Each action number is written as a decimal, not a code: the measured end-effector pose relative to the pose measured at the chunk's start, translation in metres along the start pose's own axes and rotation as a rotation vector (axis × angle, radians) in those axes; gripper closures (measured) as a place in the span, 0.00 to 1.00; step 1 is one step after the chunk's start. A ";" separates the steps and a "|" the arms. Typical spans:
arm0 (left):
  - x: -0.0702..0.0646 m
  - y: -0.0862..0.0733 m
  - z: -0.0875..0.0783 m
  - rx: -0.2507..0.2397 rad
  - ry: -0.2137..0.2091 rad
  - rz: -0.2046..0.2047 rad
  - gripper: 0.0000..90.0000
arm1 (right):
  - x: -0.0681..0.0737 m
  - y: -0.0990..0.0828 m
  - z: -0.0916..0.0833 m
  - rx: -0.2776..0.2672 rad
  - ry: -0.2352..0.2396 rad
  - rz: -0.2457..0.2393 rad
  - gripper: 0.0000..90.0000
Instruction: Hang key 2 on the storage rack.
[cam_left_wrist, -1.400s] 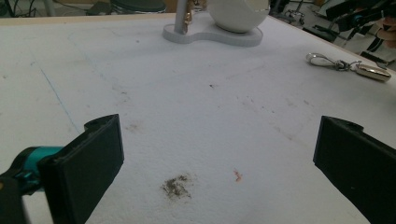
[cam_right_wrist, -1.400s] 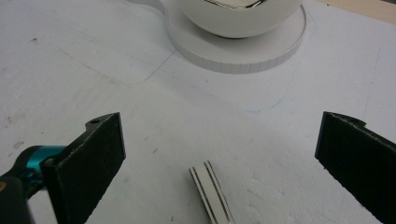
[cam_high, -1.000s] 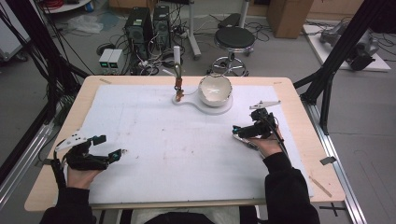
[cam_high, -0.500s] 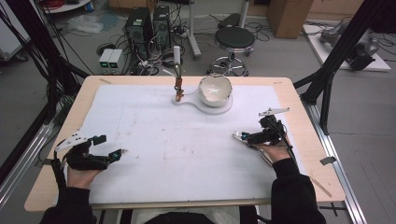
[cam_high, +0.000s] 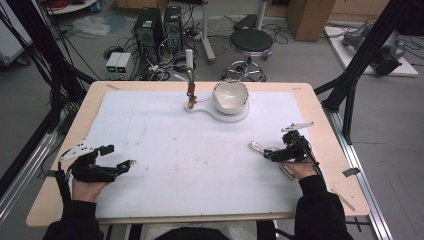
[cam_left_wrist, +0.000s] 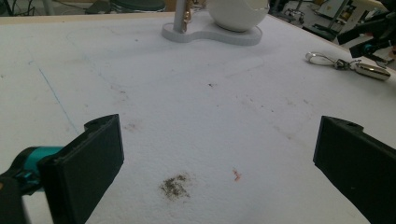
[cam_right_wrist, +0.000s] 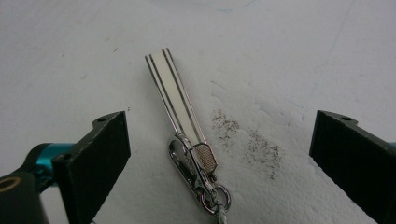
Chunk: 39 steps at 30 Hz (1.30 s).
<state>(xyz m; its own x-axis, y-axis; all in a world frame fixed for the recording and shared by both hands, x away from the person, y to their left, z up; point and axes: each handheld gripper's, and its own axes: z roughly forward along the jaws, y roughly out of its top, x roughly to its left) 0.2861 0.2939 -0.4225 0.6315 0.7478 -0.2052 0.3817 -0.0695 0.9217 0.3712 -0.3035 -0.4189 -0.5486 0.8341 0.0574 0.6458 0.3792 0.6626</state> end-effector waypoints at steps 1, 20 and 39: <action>0.000 0.000 0.000 0.000 0.000 0.000 0.02 | 0.000 -0.001 0.001 0.000 0.003 -0.007 0.05; 0.000 0.000 0.000 0.005 -0.003 0.001 0.02 | 0.016 0.004 0.027 0.048 0.068 -0.174 0.63; 0.000 0.000 0.000 0.004 -0.003 0.002 0.02 | 0.010 0.004 0.019 0.009 0.075 -0.129 0.83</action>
<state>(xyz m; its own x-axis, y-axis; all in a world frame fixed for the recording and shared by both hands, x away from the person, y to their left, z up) 0.2860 0.2941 -0.4225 0.6340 0.7458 -0.2044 0.3833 -0.0735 0.9207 0.3784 -0.2862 -0.4302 -0.6649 0.7464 0.0282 0.5722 0.4848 0.6615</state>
